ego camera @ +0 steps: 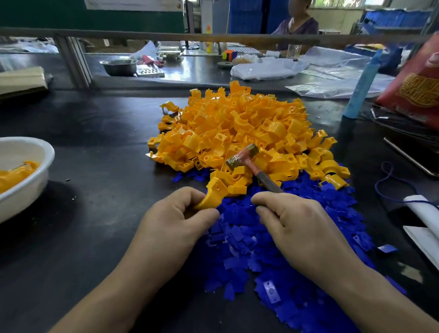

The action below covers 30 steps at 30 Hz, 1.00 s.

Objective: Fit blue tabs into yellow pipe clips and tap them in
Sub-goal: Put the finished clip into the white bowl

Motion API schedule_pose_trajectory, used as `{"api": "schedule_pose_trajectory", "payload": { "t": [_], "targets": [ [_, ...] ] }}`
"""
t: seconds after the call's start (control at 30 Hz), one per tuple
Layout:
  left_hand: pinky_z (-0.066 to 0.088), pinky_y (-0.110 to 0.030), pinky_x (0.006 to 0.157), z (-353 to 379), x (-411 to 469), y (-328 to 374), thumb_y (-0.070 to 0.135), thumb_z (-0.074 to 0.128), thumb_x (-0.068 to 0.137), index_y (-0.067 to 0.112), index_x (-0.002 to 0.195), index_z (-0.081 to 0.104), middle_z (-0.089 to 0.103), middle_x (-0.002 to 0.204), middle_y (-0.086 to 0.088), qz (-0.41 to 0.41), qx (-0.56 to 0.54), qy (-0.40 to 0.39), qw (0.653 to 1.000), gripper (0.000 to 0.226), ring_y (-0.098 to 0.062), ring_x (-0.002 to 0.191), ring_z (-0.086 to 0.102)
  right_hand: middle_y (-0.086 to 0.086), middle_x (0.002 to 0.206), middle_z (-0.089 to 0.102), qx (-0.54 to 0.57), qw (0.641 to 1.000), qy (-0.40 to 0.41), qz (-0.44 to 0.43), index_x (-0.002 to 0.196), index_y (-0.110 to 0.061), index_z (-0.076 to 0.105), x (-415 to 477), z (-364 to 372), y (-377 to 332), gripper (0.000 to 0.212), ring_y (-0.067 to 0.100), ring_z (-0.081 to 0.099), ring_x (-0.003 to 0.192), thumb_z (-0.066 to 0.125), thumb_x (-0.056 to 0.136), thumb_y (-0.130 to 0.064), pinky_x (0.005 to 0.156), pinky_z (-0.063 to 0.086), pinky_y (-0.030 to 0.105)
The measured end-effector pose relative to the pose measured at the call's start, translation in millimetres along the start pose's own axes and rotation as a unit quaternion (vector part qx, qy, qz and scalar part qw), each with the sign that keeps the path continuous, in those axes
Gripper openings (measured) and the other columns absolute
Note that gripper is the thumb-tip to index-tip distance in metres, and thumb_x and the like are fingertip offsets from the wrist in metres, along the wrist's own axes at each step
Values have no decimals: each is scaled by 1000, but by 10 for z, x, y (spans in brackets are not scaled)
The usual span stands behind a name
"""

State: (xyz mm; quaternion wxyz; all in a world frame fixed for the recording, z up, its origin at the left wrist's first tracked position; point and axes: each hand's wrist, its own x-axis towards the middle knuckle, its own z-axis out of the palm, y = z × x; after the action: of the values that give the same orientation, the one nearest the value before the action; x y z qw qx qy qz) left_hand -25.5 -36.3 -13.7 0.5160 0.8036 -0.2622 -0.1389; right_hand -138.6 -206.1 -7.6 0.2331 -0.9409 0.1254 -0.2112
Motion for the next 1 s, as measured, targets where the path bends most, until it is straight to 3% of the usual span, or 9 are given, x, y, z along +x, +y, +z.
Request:
{"api": "schedule_pose_trajectory", "payload": {
  "t": [0.1, 0.23, 0.33, 0.43, 0.57, 0.73, 1.0],
  "targets": [
    [55, -36, 74, 22, -7, 3, 35, 78, 74, 40, 85, 69, 73, 80, 4, -58, -91, -18, 994, 15, -15, 74, 68, -10, 72, 64, 99, 994, -3, 34, 92, -36, 61, -12, -7, -9, 11, 2, 63, 62, 53, 94, -28, 57, 51, 17],
    [48, -31, 71, 67, -7, 2, 56, 72, 62, 34, 84, 73, 74, 82, 3, -69, -171, -33, 982, 32, -5, 67, 65, -12, 80, 66, 187, 980, -18, 60, 83, -36, 59, -15, -18, -54, 14, 4, 66, 59, 56, 93, -26, 54, 52, 15],
    [49, -34, 75, 69, -5, 1, 62, 71, 58, 32, 85, 75, 76, 88, -1, -63, -219, -35, 973, 41, -9, 74, 68, -8, 76, 67, 228, 970, -31, 76, 82, -34, 61, -16, -29, -69, 13, 6, 66, 60, 56, 92, -28, 54, 53, 17],
    [49, -37, 78, 57, -18, 4, 55, 84, 57, 26, 89, 77, 75, 88, -5, -54, -246, -56, 966, 44, -14, 75, 63, -4, 75, 68, 294, 951, -32, 91, 84, -33, 64, -9, -51, -83, 12, 10, 66, 61, 57, 92, -27, 54, 53, 19],
    [48, -33, 72, 54, -46, 31, 46, 81, 61, 22, 86, 77, 73, 83, -5, -48, -257, -96, 961, 35, -12, 72, 62, 2, 75, 67, 375, 923, -39, 76, 86, -31, 67, -19, -56, -155, 12, 13, 64, 57, 56, 92, -28, 53, 51, 21],
    [48, -29, 71, 72, -80, 26, 46, 80, 65, 21, 88, 76, 73, 85, -4, -37, -247, -126, 960, 34, -12, 75, 64, -1, 66, 64, 312, 949, -9, 40, 86, -34, 64, -37, -24, -200, 12, 7, 59, 54, 53, 90, -38, 51, 50, 17],
    [52, -28, 70, 104, -95, 20, 57, 80, 64, 24, 91, 75, 73, 89, -4, 5, -244, -160, 957, 43, -14, 82, 66, -7, 72, 63, 286, 956, 54, 28, 88, -36, 60, -53, -11, -186, 3, 10, 62, 62, 58, 88, -37, 52, 51, 17]
  ]
}}
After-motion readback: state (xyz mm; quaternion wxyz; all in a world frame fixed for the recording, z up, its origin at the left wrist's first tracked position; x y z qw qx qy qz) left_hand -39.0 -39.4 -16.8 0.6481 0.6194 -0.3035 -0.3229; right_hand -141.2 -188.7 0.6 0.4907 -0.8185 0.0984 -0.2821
